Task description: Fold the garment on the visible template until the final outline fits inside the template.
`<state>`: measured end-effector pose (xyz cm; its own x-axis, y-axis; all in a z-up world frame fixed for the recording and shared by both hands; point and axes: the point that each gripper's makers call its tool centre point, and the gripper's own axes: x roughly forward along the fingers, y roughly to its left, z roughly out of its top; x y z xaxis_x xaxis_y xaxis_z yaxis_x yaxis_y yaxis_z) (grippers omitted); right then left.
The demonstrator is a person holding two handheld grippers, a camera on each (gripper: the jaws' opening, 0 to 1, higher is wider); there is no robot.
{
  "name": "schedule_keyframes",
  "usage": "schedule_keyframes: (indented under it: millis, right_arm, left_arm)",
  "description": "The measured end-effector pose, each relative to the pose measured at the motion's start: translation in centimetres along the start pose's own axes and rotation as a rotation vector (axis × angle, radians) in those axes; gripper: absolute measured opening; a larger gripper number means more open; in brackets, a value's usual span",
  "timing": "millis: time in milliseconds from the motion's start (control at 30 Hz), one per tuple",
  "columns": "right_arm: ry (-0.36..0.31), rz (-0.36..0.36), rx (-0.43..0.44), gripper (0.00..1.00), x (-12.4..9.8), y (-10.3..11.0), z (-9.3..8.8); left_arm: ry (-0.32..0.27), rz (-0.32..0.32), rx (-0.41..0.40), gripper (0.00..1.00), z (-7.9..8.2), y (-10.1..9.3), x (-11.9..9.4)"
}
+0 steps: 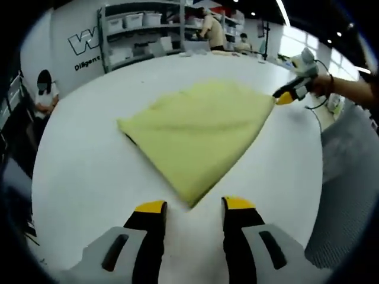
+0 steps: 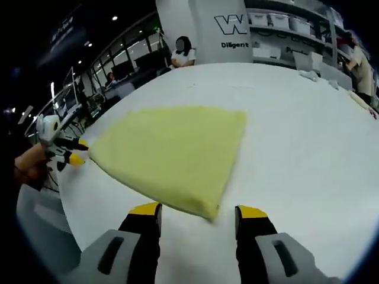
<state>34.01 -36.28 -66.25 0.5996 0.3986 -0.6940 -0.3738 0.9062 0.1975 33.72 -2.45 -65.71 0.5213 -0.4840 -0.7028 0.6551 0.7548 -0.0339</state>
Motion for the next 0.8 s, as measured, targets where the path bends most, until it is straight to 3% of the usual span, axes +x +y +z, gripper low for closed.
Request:
schedule_keyframes:
  millis: [100, 200, 333, 533, 633, 800]
  right_arm:
    - [-0.021, -0.014, -0.013, 0.59, -0.6, 0.5, 0.6]
    - [-0.038, -0.017, -0.014, 0.69, -1.5, 1.3, 1.0]
    - [-0.065, 0.0, -0.013, 0.8, -2.8, 2.6, 1.6]
    - [-0.099, -0.004, -0.016, 0.93, -5.1, 3.7, 2.1]
    - [-0.114, 0.002, -0.015, 0.99, -5.9, 4.2, 2.2]
    - [-0.13, 0.017, -0.015, 0.99, -7.3, 5.1, 2.1]
  left_arm:
    - [-0.058, 0.001, -0.079, 0.58, 1.0, -0.5, -0.8]
    - [-0.094, 0.002, -0.095, 0.68, 1.8, -1.2, -1.9]
    - [-0.112, 0.02, -0.117, 0.84, 2.4, -1.8, -3.0]
    - [-0.131, 0.066, -0.124, 0.99, 2.8, -2.9, -4.8]
    - [-0.133, 0.071, -0.132, 0.99, 3.0, -3.4, -5.3]
    - [-0.135, 0.076, -0.131, 0.99, 3.1, -4.1, -6.2]
